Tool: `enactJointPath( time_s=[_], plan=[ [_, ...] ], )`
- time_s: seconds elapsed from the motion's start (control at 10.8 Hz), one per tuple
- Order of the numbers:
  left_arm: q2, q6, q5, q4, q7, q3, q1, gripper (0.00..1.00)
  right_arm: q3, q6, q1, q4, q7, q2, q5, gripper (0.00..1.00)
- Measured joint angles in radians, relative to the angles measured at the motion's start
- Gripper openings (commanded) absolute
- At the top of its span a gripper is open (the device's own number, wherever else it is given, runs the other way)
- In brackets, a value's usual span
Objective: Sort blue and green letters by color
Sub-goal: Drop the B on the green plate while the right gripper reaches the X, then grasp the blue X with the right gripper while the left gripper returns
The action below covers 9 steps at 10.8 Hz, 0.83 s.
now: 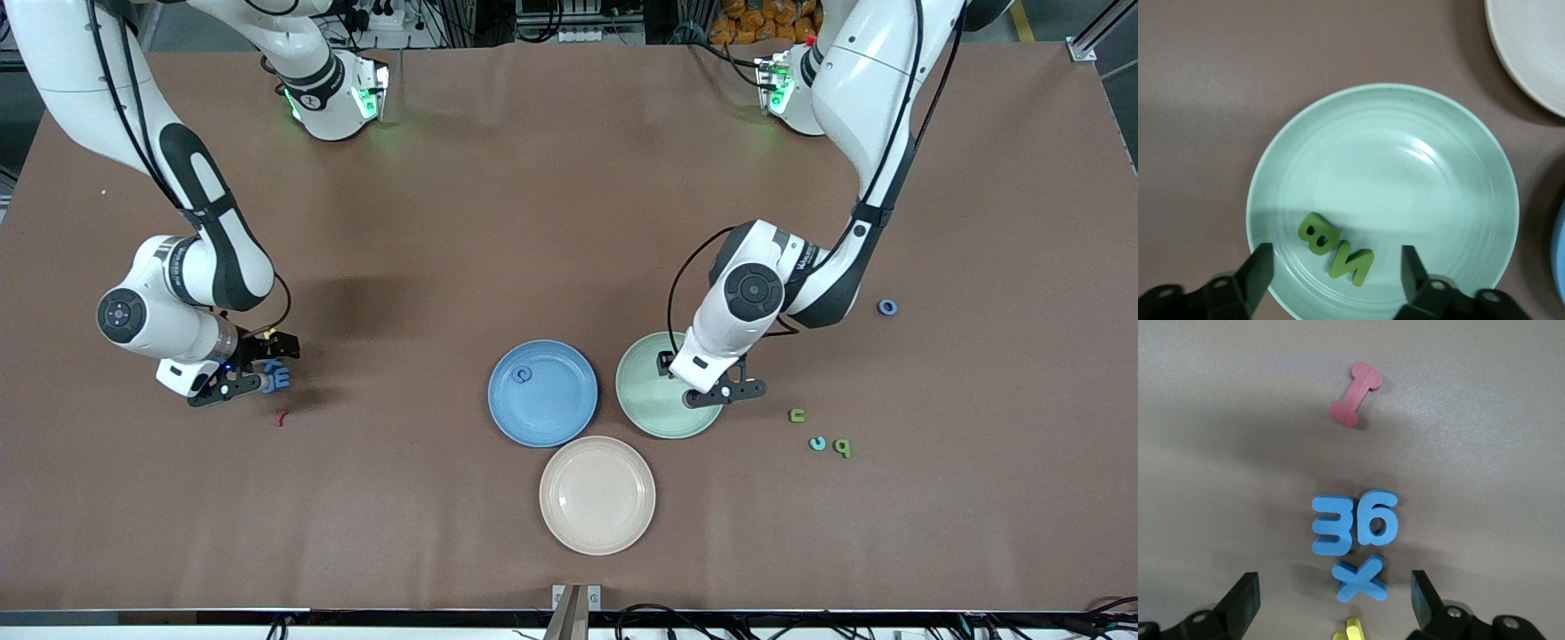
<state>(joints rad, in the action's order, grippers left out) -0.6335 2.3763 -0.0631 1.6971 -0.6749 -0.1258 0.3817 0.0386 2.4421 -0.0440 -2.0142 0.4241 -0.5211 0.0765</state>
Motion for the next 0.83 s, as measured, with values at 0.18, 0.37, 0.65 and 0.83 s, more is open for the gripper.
enactJointPath(
  time_s=[0.18,0.37,0.65,0.83],
  plan=[
    [0.001,-0.021,-0.016,-0.015,0.014,0.006,-0.012,1.00,0.001,0.016,0.000,-0.003,0.004,0.000,0.000,1.00],
    [0.005,-0.054,-0.028,-0.026,0.089,0.009,-0.054,1.00,0.003,0.026,0.000,-0.010,0.005,0.000,0.000,1.00],
    [0.007,-0.063,-0.029,-0.028,0.266,0.002,-0.172,1.00,0.004,0.087,0.000,-0.050,0.007,0.000,0.000,1.00],
    [0.007,-0.069,-0.036,-0.027,0.354,0.001,-0.213,1.00,0.005,0.105,0.000,-0.067,0.008,0.000,0.000,0.00]
  ],
)
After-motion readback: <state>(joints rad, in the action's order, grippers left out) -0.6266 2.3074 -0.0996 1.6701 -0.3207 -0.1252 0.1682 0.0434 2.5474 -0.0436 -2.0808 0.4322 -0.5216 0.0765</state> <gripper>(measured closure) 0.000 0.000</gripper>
